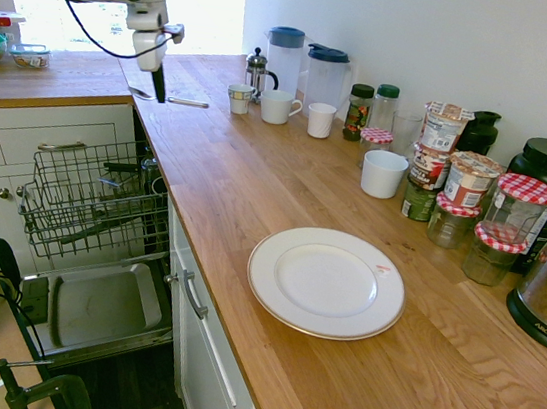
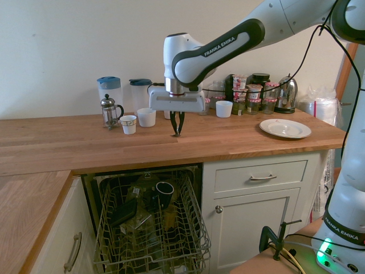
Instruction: Put the spoon in the dishwasher
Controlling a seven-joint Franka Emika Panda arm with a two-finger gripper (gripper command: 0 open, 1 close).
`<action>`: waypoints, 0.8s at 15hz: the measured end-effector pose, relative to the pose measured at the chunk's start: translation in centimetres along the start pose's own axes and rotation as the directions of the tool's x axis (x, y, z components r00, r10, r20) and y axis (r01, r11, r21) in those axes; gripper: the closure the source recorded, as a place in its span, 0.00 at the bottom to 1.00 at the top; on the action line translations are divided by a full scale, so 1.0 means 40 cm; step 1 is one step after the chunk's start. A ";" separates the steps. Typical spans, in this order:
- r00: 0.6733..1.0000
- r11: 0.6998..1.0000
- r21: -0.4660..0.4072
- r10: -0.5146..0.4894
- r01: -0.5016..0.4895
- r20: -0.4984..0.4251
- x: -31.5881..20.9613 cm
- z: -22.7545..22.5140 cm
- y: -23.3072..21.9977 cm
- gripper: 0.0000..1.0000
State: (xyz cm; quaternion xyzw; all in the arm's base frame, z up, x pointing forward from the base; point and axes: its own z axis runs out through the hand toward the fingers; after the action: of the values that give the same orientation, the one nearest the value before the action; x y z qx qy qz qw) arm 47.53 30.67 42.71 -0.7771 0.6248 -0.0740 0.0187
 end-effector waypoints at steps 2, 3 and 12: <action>0.997 0.997 0.000 -0.073 0.073 -0.018 -0.137 0.046 0.099 1.00; 0.995 0.995 -0.003 -0.097 0.097 -0.024 -0.189 0.075 0.151 1.00; 0.984 0.974 -0.142 -0.180 0.178 0.003 -0.272 0.505 0.298 1.00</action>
State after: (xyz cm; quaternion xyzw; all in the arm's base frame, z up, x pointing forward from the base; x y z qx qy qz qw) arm 36.50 37.36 20.30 -0.8292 0.5560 -0.0344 -0.0464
